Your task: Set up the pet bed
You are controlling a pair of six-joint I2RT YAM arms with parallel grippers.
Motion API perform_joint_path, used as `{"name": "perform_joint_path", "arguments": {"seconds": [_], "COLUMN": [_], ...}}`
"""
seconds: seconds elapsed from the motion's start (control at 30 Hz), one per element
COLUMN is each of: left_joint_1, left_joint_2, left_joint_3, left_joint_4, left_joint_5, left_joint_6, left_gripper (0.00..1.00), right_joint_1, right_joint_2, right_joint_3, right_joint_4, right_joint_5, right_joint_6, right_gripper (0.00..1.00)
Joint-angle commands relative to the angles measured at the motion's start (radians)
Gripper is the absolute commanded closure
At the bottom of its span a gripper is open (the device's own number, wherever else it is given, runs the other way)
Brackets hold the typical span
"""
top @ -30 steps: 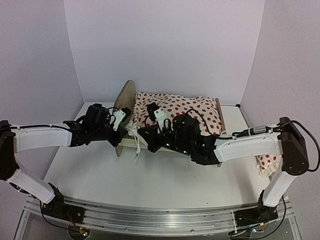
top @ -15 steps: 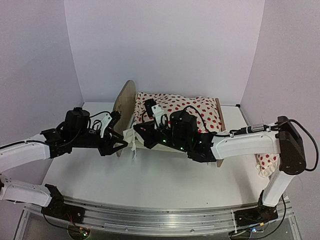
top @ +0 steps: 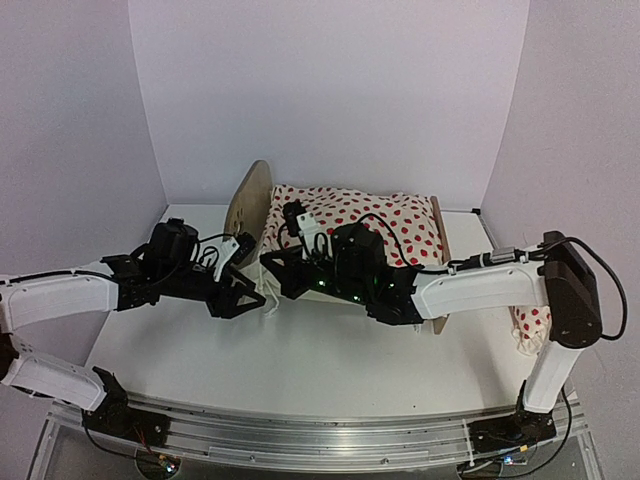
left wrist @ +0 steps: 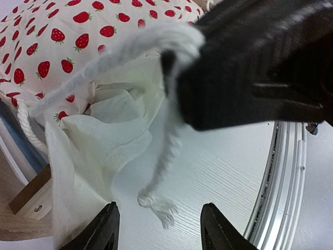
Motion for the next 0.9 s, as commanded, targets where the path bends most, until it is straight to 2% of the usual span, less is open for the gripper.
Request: {"name": "perform_joint_path", "arguments": {"seconds": [0.0,0.13,0.3,0.37,0.5,0.67,0.8,0.87], "left_joint_1": [-0.002,-0.002,-0.001,-0.002,-0.002,0.001,0.001,0.003], "left_joint_2": [0.017,0.021,0.010,0.004,-0.027,-0.061,-0.077,-0.069], "left_joint_3": [0.075,0.089,0.102,0.110,0.132,0.180,0.205,0.204], "left_joint_4": [0.138,0.155,0.135,0.092,0.015,-0.038,-0.088,-0.060], "left_joint_5": [-0.011,-0.032,-0.047,-0.057,-0.095,-0.226,-0.174,-0.229], "left_joint_6": [0.001,-0.015,-0.028,-0.033,-0.004,0.154,0.202,0.228], "left_gripper": [0.51,0.59,0.90,0.98,1.00,1.00,1.00,1.00], "right_joint_1": [-0.005,-0.005,-0.005,-0.005,-0.005,-0.005,-0.012,-0.012], "right_joint_2": [0.006,0.008,0.007,0.005,0.007,0.014,0.030,0.040], "right_joint_3": [0.045,0.043,0.038,0.034,0.019,-0.005,-0.011,-0.005], "right_joint_4": [0.057,0.063,0.067,0.067,0.067,0.065,0.067,0.064], "right_joint_5": [-0.022,-0.025,-0.022,-0.015,0.011,0.033,0.038,0.025], "right_joint_6": [0.023,0.029,0.029,0.024,0.015,0.007,0.013,0.011], "right_gripper": [1.00,1.00,1.00,1.00,1.00,1.00,1.00,0.98]}}
